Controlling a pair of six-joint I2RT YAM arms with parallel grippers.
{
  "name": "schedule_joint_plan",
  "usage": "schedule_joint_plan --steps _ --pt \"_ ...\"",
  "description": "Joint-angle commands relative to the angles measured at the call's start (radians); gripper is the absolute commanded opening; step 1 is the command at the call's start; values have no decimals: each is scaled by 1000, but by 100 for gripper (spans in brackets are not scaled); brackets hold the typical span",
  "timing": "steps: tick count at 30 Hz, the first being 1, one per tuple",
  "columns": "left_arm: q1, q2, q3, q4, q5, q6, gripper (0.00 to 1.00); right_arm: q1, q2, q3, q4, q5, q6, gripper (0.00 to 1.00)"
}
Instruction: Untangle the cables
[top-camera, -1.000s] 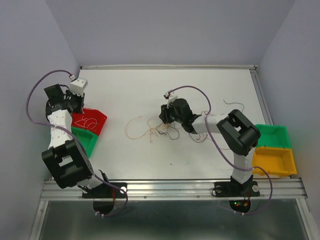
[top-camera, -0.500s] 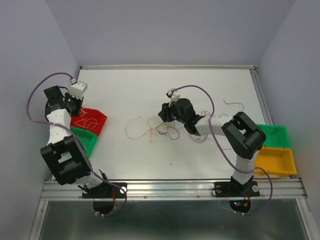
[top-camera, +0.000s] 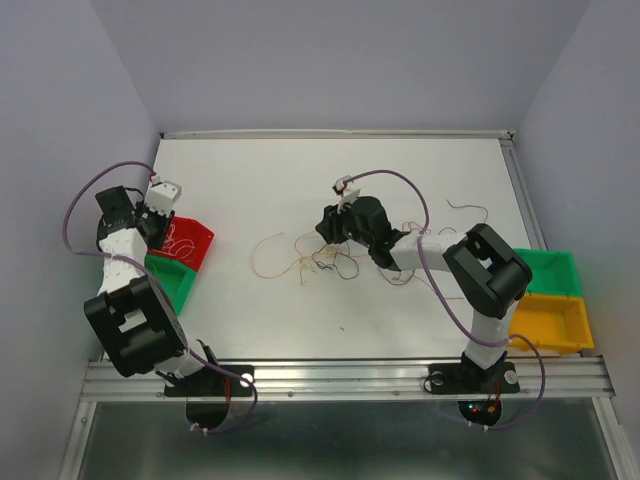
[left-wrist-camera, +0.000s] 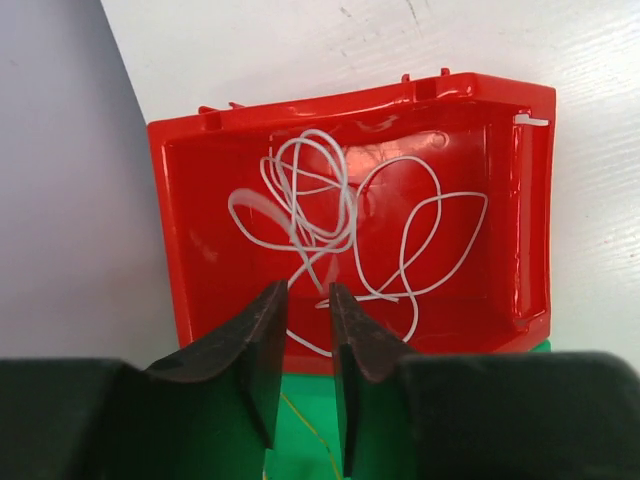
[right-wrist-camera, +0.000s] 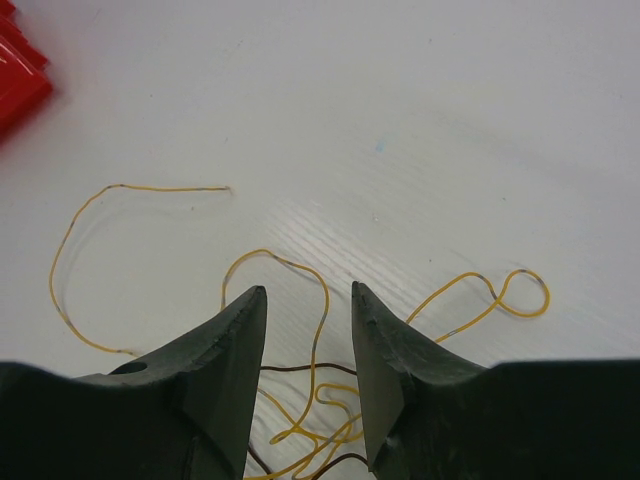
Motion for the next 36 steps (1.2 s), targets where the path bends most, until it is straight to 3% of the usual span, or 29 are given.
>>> schedule_joint_plan --steps 1,5,11,16,17,22,27,36 --pt "4 6 24 15 25 11 40 2 -38 -17 64 -15 7 45" --pt "6 -69 17 19 68 8 59 0 -47 -25 69 -13 7 46" --pt "-62 -264 -28 -4 119 17 74 2 -56 -34 92 -35 22 47" --pt "-316 -333 -83 -4 98 -39 77 2 -117 -89 132 5 44 49" --pt "-415 -330 -98 20 88 -82 76 0 -131 -114 142 17 47 51" --pt "-673 -269 -141 145 24 -165 77 2 -243 -204 145 126 50 57" --pt "-894 -165 -184 260 -1 -142 77 0 -414 -334 141 291 62 73" --pt "-993 -8 -134 318 21 -130 82 -8 -645 -467 104 407 68 77"
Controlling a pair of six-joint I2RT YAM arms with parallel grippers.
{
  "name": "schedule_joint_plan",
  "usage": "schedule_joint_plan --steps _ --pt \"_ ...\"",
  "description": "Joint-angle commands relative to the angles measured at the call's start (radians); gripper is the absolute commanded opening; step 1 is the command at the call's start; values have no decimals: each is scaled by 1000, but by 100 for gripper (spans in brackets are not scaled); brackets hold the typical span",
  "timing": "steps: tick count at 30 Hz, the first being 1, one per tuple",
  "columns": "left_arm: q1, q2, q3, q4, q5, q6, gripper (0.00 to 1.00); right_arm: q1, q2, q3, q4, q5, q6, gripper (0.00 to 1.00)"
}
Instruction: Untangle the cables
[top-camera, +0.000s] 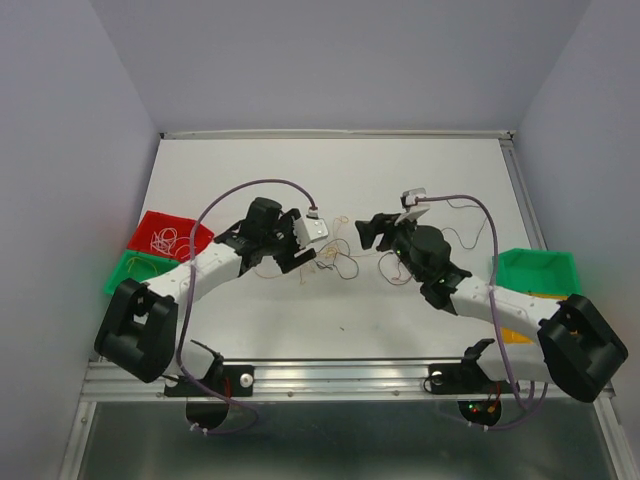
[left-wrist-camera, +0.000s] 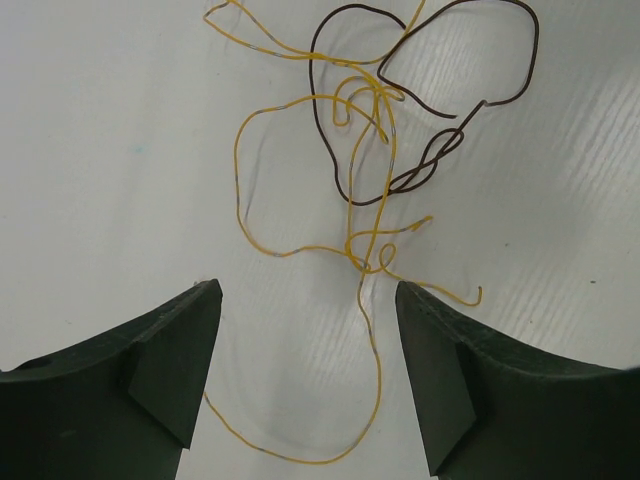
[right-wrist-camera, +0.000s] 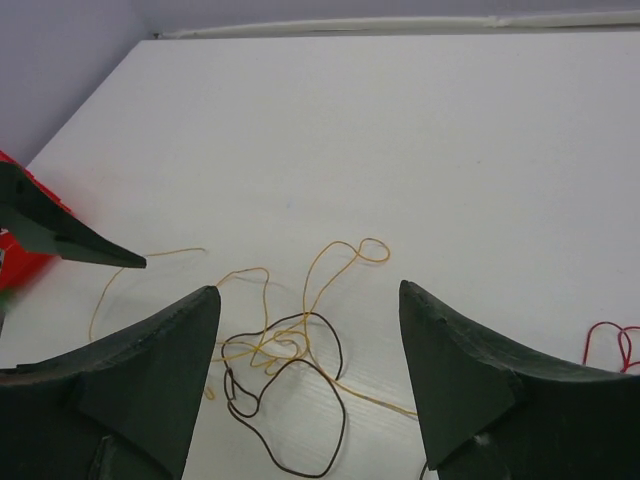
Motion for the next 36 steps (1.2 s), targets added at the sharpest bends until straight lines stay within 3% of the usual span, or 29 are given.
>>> schedule_joint_plan --steps 1,8,10,11,13,14,15,20,26,33,36 --pt "-24 53 56 63 14 -2 82 -10 -76 -51 19 78 3 77" --pt "-86 159 125 59 -22 -4 81 -13 -109 -71 13 84 -1 77" --pt "-92 222 174 36 -20 -4 65 -11 -107 -71 13 83 0 77" --pt "-96 246 210 19 -19 -2 48 -11 -104 -69 15 81 0 77" --pt "-99 300 240 -34 -5 1 26 -13 -104 -71 13 86 -1 77" --pt "-99 309 249 -44 -5 2 3 -14 -104 -71 13 86 -1 77" --pt "-99 305 245 -51 -8 2 0 -13 -105 -72 13 87 -3 77" --pt "-89 118 189 -47 -74 -62 0 -16 -96 -71 15 87 -7 77" --pt "53 -320 161 -87 -147 -194 0 -20 -34 -37 18 37 -30 77" --pt "206 -541 298 -282 -213 -180 0 -23 58 10 41 -46 -35 77" --pt "236 -621 313 -289 -386 -180 0 -22 89 20 70 -113 -41 77"
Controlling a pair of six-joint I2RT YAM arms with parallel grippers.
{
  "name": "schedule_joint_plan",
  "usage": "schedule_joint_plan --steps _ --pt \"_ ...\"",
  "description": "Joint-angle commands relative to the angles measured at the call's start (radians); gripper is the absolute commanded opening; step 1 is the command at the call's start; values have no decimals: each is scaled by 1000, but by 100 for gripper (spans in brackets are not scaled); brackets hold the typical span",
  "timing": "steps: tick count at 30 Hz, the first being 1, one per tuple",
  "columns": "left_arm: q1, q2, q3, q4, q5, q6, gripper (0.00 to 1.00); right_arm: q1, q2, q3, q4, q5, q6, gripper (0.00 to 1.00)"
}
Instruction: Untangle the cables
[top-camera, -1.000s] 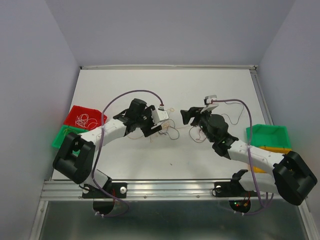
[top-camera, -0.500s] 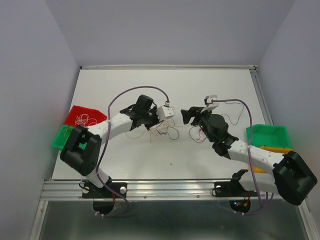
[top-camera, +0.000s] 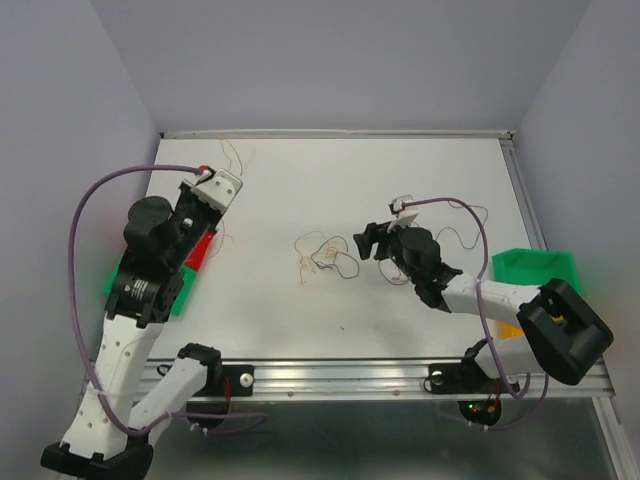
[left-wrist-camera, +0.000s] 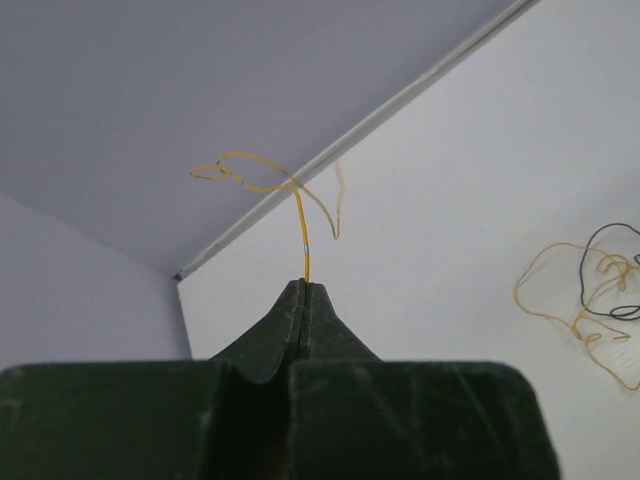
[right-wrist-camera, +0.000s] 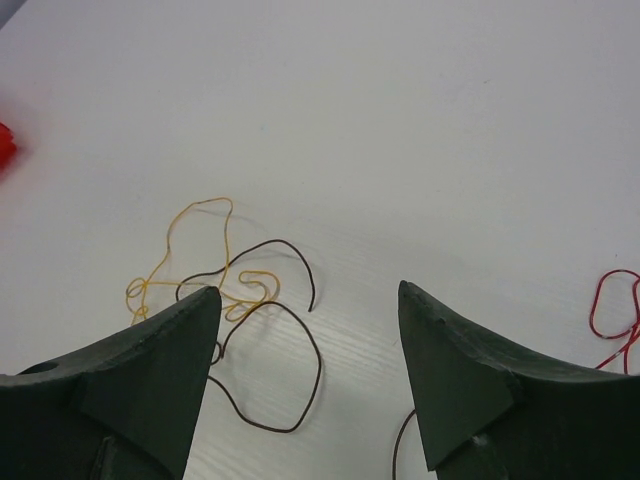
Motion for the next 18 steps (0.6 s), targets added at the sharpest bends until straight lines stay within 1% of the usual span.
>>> schedule_joint_plan --steps 1,3,4,6,7,9,11,12,13,15,18 --pt "32 -76 38 -85 -236 -18 0 -5 25 65 92 -114 -23 77" --pt "34 -119 53 -105 -300 -9 0 -4 42 75 102 -137 -23 77" --pt "32 -133 56 -120 -362 -7 0 -4 56 78 106 -151 -22 77" --pt "32 -159 59 -140 -409 -7 0 -4 70 91 106 -159 -22 76" --pt "32 -181 55 -144 -465 0 0 -5 74 95 106 -162 -22 76" --pt "32 -220 26 -134 -507 8 0 -5 88 98 107 -174 -23 76" --pt "32 -265 -14 -119 -509 16 0 -4 96 104 110 -199 -23 76" --pt "32 -279 -28 -121 -495 17 0 -5 99 106 113 -200 -23 76" --pt "32 -291 -43 -117 -477 23 0 -5 100 109 121 -244 -23 76" --pt "32 -331 -96 -116 -425 46 0 -5 111 114 132 -271 -22 76" --pt "32 -380 -181 -66 -406 88 0 -4 129 118 142 -302 -20 76"
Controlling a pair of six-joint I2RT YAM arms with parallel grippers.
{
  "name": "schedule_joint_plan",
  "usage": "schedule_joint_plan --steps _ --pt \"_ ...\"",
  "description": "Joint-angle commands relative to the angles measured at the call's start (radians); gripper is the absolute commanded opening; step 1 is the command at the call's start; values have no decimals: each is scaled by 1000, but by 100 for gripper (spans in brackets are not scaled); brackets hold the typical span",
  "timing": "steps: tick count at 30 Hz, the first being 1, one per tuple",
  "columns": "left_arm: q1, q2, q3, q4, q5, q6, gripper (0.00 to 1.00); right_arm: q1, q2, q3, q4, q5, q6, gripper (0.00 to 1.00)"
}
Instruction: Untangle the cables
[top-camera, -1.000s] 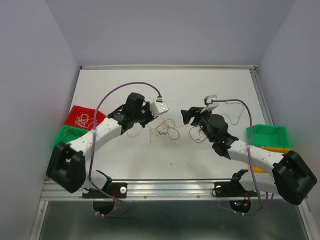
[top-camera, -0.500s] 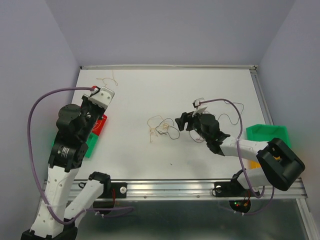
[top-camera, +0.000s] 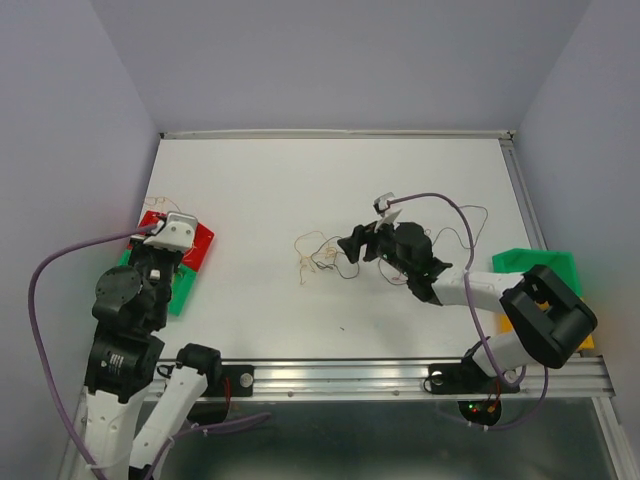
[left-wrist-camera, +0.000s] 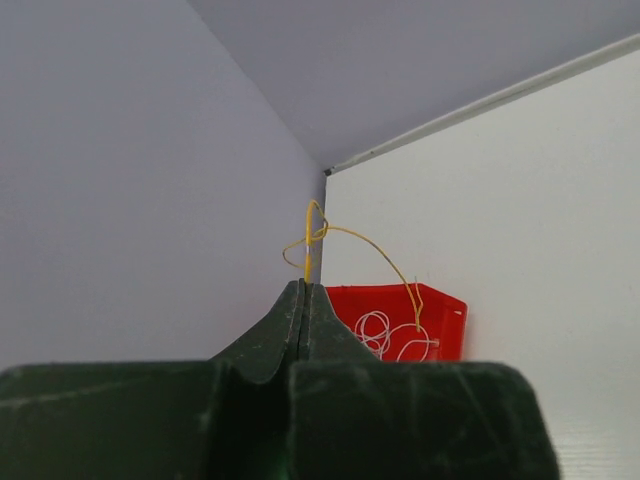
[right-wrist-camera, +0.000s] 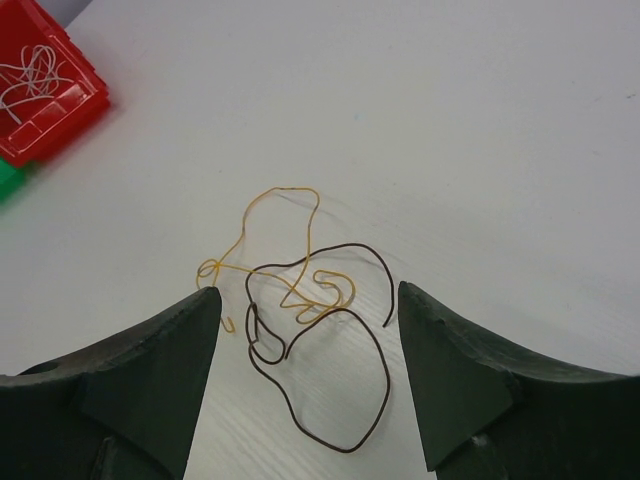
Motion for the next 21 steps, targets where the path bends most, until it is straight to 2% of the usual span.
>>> schedule_joint_plan --steps 1,9,13,15,16,18,19,20,21 --pt "4 -42 -103 66 53 68 0 -5 24 67 85 -78 -13 76" --pt "5 52 -121 109 184 87 0 -5 26 70 88 -88 -12 76" --pt "51 99 -136 141 280 102 0 -4 27 72 88 -117 -18 76" --pt "131 139 -140 138 354 117 0 -5 63 90 73 -212 -35 79" --pt "175 149 -140 137 444 132 0 -5 78 119 58 -239 -41 81" --pt "255 178 -126 135 536 151 0 -5 131 151 32 -243 -44 84" --pt "368 188 -118 127 631 162 0 -4 151 168 22 -237 -41 84" --pt "422 201 -107 115 691 178 0 -5 174 190 13 -235 -41 85" --pt "492 240 -77 79 819 218 0 -5 216 229 -14 -241 -44 85"
